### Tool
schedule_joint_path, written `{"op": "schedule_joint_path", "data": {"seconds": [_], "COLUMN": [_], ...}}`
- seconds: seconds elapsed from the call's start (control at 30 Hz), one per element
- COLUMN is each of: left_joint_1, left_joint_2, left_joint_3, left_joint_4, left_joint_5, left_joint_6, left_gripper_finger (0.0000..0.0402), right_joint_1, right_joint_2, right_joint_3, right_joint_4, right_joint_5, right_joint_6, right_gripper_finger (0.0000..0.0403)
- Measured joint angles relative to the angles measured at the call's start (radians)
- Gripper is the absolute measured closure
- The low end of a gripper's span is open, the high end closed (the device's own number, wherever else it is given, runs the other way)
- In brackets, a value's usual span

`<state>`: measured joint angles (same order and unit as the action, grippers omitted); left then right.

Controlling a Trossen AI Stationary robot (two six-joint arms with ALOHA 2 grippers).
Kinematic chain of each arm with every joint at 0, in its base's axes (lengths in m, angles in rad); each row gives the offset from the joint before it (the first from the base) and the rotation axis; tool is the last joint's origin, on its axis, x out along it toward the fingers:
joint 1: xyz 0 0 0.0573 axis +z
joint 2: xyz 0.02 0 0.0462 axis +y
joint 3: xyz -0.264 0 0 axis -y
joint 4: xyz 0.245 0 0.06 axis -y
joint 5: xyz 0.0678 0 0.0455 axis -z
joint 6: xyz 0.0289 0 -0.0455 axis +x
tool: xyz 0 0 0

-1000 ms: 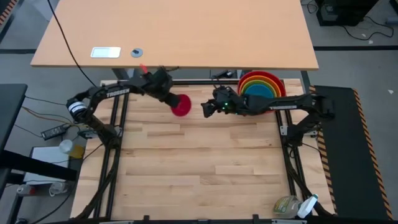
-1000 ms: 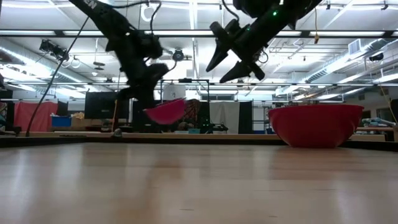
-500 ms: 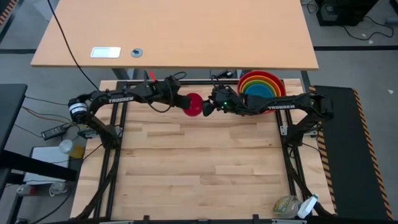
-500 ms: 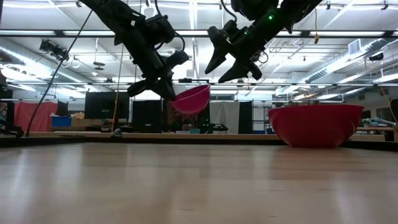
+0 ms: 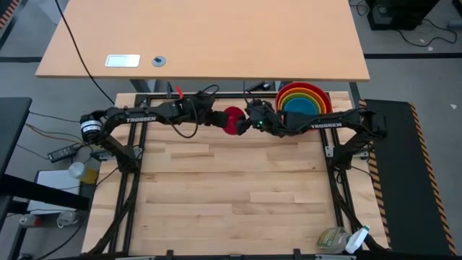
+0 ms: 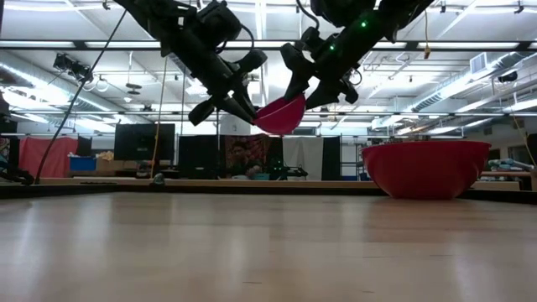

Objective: Nest bowls inside each other
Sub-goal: Stack the pink bowl on top of the blue bowl

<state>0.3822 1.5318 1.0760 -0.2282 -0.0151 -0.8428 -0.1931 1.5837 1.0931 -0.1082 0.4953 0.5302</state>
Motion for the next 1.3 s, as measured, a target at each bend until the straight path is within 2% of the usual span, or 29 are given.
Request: {"op": "schedule_joint_path", "data": {"seconds": [0.17,0.37,0.5,0.6,0.83,0.93,1.07,1.3], "left_joint_1": [-0.001,-0.001,-0.012,-0.025,-0.056,-0.054,-0.036,-0.018], "left_joint_2": [0.000,0.000,0.000,0.000,0.000,0.000,-0.011,-0.064], "left_joint_3": [0.000,-0.001,-0.001,-0.001,-0.001,0.000,0.001,0.001], "left_joint_4": [0.008,0.088,0.126,0.135,0.146,0.141,0.093,0.091], "left_joint_5": [0.000,0.003,0.009,0.009,0.014,0.038,0.040,0.035], "left_joint_6": [0.000,-0.002,0.052,0.094,0.161,0.175,0.176,0.214], "left_gripper_finger": [0.0381,0.0358,0.0338,0.0306,0.0197,0.0163,0.0144,0.0156], "right_joint_1": [0.012,0.008,0.004,0.004,0.004,-0.002,-0.017,-0.071], "right_joint_2": [0.000,0.000,0.000,0.000,0.000,-0.013,-0.053,-0.157], "right_joint_3": [0.000,0.000,-0.001,-0.001,0.000,0.000,0.000,0.000], "right_joint_4": [-0.007,-0.038,-0.089,-0.110,-0.142,-0.184,-0.287,-0.564], "right_joint_5": [0.044,0.072,0.085,0.067,0.050,0.044,0.037,0.073], "right_joint_6": [0.001,0.017,0.047,0.080,0.105,0.124,0.173,0.300], "right_gripper_finger": [0.0235,0.0334,0.0382,0.0384,0.0372,0.0372,0.0374,0.0374]}}
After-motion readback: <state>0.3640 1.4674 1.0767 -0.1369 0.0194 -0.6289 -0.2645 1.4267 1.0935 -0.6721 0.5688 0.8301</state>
